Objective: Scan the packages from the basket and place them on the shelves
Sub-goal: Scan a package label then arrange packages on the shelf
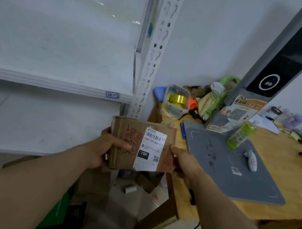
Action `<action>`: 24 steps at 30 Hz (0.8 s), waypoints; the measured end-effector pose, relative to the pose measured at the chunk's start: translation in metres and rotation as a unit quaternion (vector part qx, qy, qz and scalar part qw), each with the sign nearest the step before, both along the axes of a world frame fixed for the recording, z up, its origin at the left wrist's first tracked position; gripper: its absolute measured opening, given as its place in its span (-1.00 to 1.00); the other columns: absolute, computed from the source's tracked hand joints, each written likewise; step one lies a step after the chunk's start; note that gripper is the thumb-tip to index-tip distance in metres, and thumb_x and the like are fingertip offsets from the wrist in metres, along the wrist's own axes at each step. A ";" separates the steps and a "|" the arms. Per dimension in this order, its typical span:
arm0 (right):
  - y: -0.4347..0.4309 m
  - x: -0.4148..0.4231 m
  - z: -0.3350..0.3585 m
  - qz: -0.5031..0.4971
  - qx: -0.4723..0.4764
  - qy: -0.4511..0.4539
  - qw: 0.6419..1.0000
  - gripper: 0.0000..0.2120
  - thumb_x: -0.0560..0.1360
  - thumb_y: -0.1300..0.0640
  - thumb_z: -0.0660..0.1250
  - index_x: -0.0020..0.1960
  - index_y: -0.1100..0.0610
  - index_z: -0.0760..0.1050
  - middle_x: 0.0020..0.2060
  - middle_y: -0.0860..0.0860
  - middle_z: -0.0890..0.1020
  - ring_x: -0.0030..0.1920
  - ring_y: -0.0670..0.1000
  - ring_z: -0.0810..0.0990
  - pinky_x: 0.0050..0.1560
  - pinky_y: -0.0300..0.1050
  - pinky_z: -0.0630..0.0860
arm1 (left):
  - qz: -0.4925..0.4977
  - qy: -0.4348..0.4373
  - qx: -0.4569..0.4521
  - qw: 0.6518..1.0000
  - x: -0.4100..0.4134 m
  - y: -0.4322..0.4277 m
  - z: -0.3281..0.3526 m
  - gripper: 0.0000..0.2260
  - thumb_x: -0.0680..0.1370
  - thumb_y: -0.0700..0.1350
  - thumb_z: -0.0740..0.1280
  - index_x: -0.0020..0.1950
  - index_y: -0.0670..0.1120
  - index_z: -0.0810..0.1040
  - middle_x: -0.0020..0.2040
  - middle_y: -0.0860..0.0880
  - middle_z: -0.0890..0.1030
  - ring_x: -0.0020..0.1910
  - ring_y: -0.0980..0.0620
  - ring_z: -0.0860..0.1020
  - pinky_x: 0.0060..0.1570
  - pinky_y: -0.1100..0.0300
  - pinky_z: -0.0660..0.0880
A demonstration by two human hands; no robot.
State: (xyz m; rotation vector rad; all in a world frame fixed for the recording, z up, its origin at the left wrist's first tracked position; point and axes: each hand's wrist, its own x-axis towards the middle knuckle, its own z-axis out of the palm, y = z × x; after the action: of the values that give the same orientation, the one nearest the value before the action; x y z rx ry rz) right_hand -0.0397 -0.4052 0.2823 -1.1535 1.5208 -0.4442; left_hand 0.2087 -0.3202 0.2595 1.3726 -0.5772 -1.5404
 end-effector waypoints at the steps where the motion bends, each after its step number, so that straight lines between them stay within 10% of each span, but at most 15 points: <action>1: 0.012 0.003 0.010 0.008 -0.002 -0.009 1.000 -0.69 0.61 -0.16 0.29 0.15 0.06 0.56 0.00 0.08 0.72 0.06 0.12 0.67 -0.04 -0.02 0.55 | 0.000 -0.005 -0.009 1.000 0.004 0.015 0.008 -0.12 0.09 -0.16 0.64 0.37 0.05 0.44 0.18 -0.13 0.66 0.13 -0.20 0.64 -0.05 -0.17 0.63; 7: 0.094 0.021 0.060 0.080 -0.027 -0.098 0.992 -0.57 0.51 -0.22 0.37 0.25 0.03 0.55 0.10 0.07 0.67 0.16 0.12 0.60 0.30 0.18 0.48 | 0.024 0.033 -0.062 0.997 0.025 0.120 0.056 -0.23 0.11 -0.16 0.66 0.31 0.01 0.58 0.22 -0.21 0.65 0.23 -0.30 0.58 0.26 -0.33 0.46; 15: 0.177 0.097 0.117 0.210 -0.074 -0.212 0.952 -0.17 0.16 -0.27 0.63 0.36 -0.08 0.47 0.18 0.03 0.69 0.26 0.13 0.61 0.23 0.21 0.52 | 0.128 0.069 -0.121 0.982 0.072 0.250 0.114 -0.44 0.28 -0.19 0.47 0.30 -0.13 0.60 0.24 -0.23 0.64 0.21 -0.27 0.57 0.35 -0.26 0.35; 24: 0.252 0.227 0.169 0.293 -0.109 -0.211 0.926 -0.33 0.30 -0.01 0.57 0.35 -0.10 0.42 0.10 0.02 0.71 0.04 0.06 0.69 -0.06 -0.01 0.62 | 0.186 0.072 -0.158 0.967 0.174 0.362 0.146 -0.43 0.29 -0.19 0.45 0.32 -0.10 0.58 0.30 -0.22 0.60 0.34 -0.29 0.52 0.34 -0.26 0.36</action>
State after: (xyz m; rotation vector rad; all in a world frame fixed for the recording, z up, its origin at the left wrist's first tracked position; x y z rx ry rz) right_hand 0.1876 -0.1529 0.4516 -1.5025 0.7168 -0.4178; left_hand 0.3827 0.0420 0.4060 1.0455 -0.4242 -1.1727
